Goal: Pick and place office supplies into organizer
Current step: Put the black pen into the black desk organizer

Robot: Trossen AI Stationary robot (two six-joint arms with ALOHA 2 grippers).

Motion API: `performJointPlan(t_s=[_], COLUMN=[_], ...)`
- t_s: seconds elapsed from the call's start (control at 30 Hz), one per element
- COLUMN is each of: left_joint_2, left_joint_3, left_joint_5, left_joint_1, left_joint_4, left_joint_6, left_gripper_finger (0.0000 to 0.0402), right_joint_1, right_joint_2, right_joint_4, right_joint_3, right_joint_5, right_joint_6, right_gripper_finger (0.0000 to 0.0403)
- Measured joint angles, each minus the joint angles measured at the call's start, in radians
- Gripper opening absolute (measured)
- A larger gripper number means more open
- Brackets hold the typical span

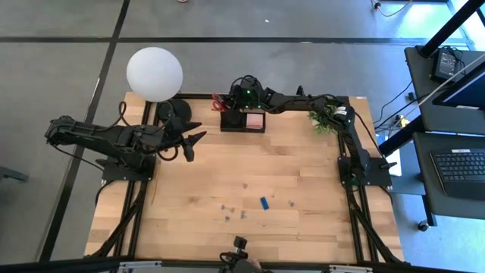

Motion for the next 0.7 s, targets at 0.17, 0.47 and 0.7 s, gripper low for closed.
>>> performJointPlan(t_s=[0.17, 0.47, 0.7], left_joint_2=[0.000, 0.000, 0.000], left_joint_3=[0.000, 0.000, 0.000], left_joint_5=[0.000, 0.000, -0.010], left_joint_1=[0.000, 0.000, 0.000], left_joint_4=[0.000, 0.000, 0.000], left_joint_6=[0.000, 0.000, 0.001], left_gripper_finger=[0.0173, 0.0173, 0.0173], right_joint_1=[0.000, 0.000, 0.000], right_joint_2=[0.000, 0.000, 0.000], right_joint_4=[0.000, 0.000, 0.000], right_joint_3=[0.000, 0.000, 0.000], right_joint_5=[0.000, 0.003, 0.002], right_joint_6=[-0.003, -0.056, -0.056], right_gripper_finger=[0.0068, 0.0068, 0.0096])
